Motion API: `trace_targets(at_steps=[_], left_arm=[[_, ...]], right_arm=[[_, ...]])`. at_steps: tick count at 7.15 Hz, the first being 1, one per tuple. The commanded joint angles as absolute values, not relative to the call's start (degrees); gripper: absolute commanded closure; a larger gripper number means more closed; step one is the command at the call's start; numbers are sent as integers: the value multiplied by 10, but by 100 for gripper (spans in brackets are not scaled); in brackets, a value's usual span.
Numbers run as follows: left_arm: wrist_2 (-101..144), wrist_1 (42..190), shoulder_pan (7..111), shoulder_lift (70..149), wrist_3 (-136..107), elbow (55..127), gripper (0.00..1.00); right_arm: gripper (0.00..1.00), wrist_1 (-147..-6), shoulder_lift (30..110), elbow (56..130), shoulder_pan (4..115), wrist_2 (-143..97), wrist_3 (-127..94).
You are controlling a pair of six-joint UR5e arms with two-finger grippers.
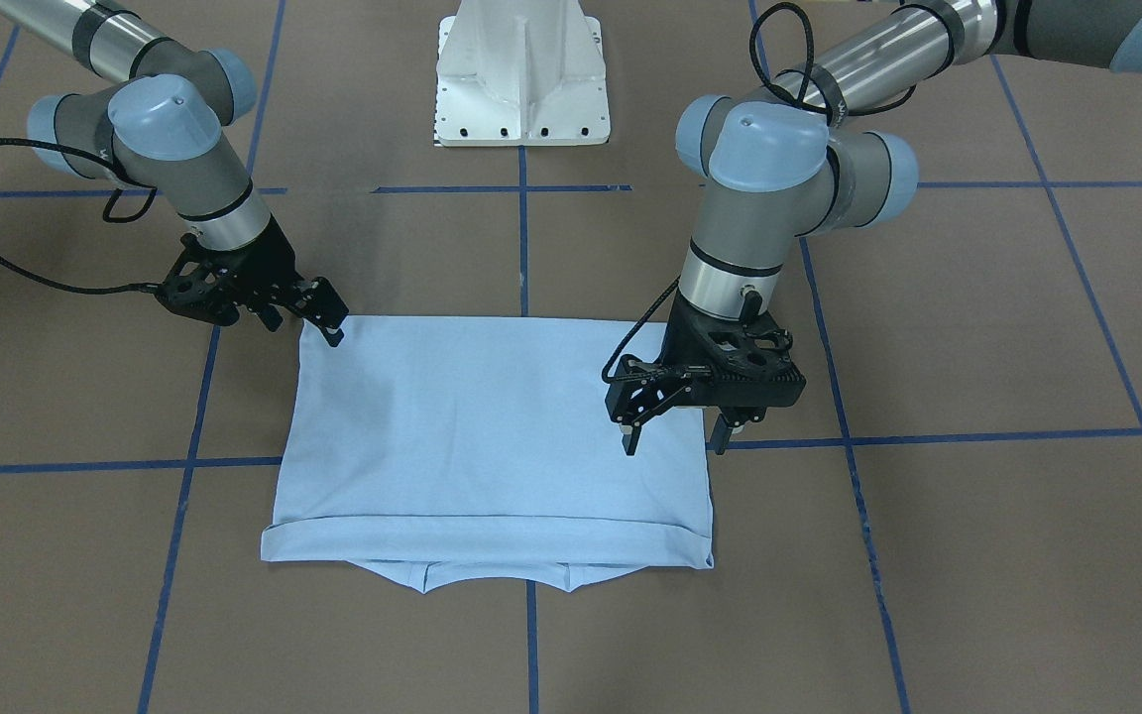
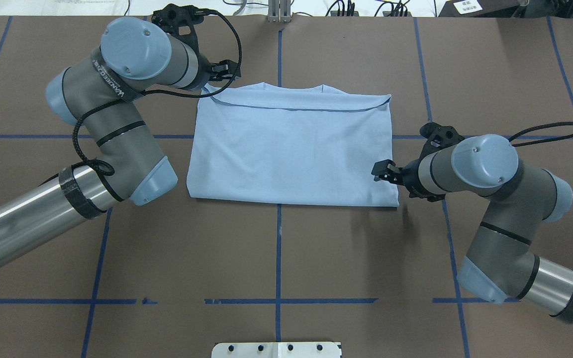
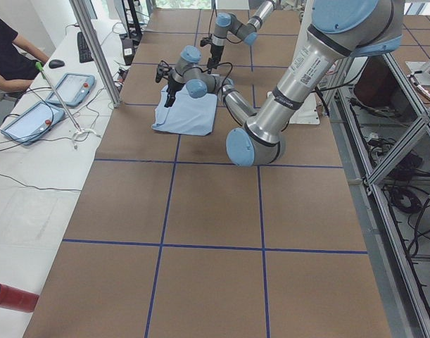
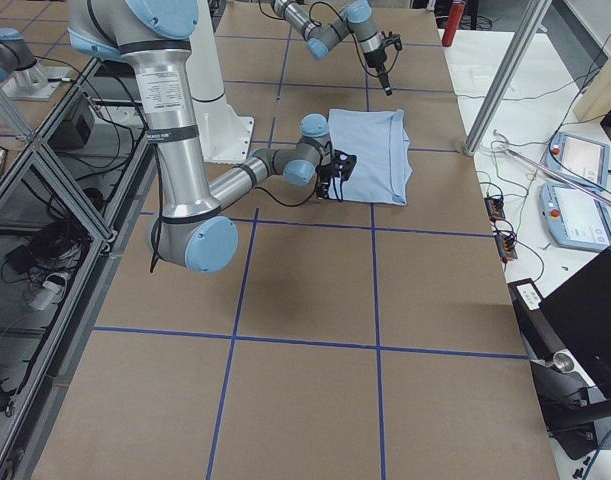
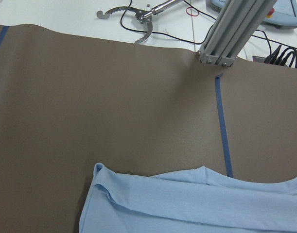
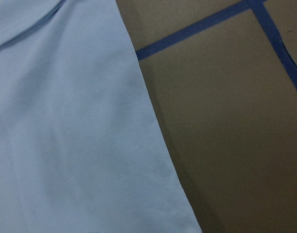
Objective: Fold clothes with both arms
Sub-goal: 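Lower the right gripper to grasp the folded shirt's near corner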
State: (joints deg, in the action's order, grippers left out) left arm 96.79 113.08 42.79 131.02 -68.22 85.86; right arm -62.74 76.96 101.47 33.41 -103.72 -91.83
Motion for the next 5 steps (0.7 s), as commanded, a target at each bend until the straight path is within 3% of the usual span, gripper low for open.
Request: trace_targets(at_steps=[1,4,5], left_arm=[[968,1135,425,1300,-682,860,1],[965,1138,424,1299,-680,855,1],[964,1137,417,1298,-680,855,1]], right_arm=[[14,-628,773,1009,321,-1031,-918],[100,-628,770,999,319,-1034,-913],[100,-628,771,999,317,-1034,-911]])
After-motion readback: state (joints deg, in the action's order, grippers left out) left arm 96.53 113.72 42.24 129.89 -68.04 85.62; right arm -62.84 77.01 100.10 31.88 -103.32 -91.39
